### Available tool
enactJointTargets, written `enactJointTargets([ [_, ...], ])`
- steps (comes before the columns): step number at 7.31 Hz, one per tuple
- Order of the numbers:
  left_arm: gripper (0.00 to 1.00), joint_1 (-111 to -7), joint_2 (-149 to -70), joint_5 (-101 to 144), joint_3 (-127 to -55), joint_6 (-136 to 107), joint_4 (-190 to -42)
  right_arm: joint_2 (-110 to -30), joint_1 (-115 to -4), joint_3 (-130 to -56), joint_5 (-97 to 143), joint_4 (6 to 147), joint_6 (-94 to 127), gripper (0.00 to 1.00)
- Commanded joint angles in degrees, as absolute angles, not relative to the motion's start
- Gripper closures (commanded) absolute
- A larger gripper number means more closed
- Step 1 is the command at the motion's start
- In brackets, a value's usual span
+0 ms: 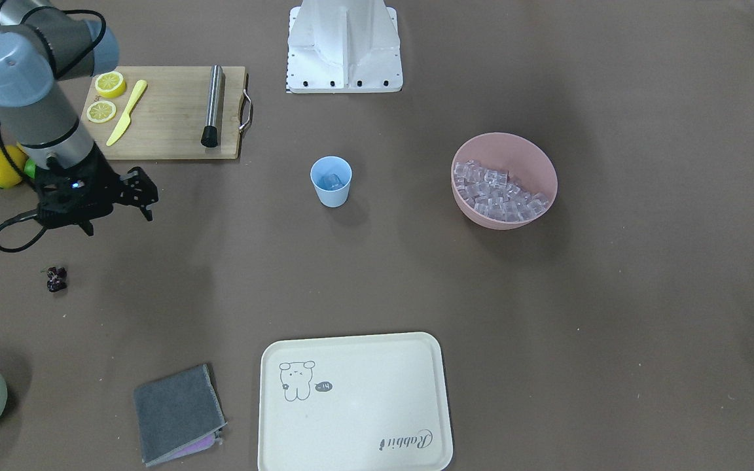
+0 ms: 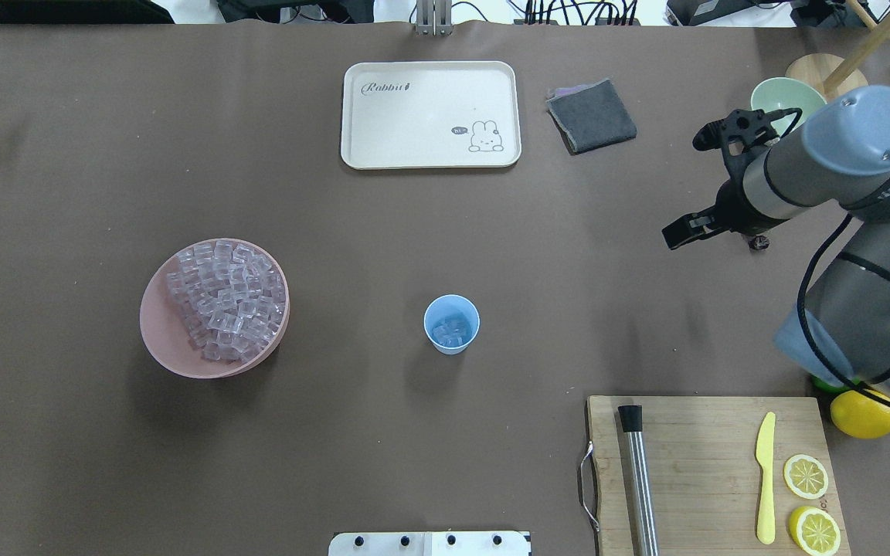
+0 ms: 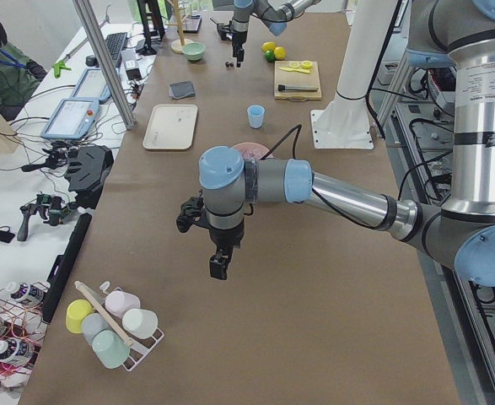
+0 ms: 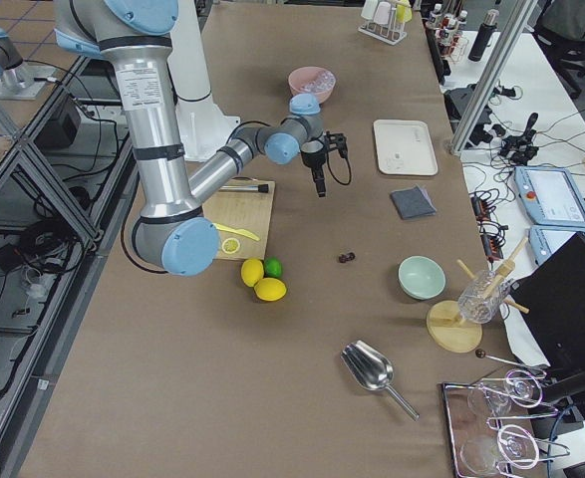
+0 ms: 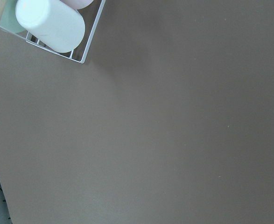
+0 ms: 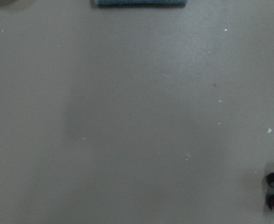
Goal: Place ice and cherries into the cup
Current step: 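Lower the right gripper over the dark cherries by the green bowl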
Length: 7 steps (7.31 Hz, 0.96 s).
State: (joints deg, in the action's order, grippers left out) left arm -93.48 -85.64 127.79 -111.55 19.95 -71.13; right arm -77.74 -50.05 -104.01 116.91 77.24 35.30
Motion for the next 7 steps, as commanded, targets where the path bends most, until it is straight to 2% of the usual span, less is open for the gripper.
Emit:
enactJointTargets([
  [1, 0.02, -93.5, -83.9, 127.8, -111.5, 20.0, -73.4, -77.8, -56.6, -92.4, 124.8, 65.4, 27.3, 0.0],
  [3, 0.02, -93.5, -83.8, 127.8, -111.3, 19.8, -74.4, -77.8, -59.5, -84.4, 128.9, 56.9, 27.5, 0.01],
  [6, 0.02, -93.5, -83.8, 127.9, -111.4, 19.7, -74.6, -79.5, -61.3, -83.8, 130.3, 56.3, 27.2, 0.03],
  [7, 0.02, -93.5, -83.8, 127.8, -111.5, 19.7, -74.6, -80.1, -61.3, -84.1, 130.2, 55.8, 27.1, 0.07],
])
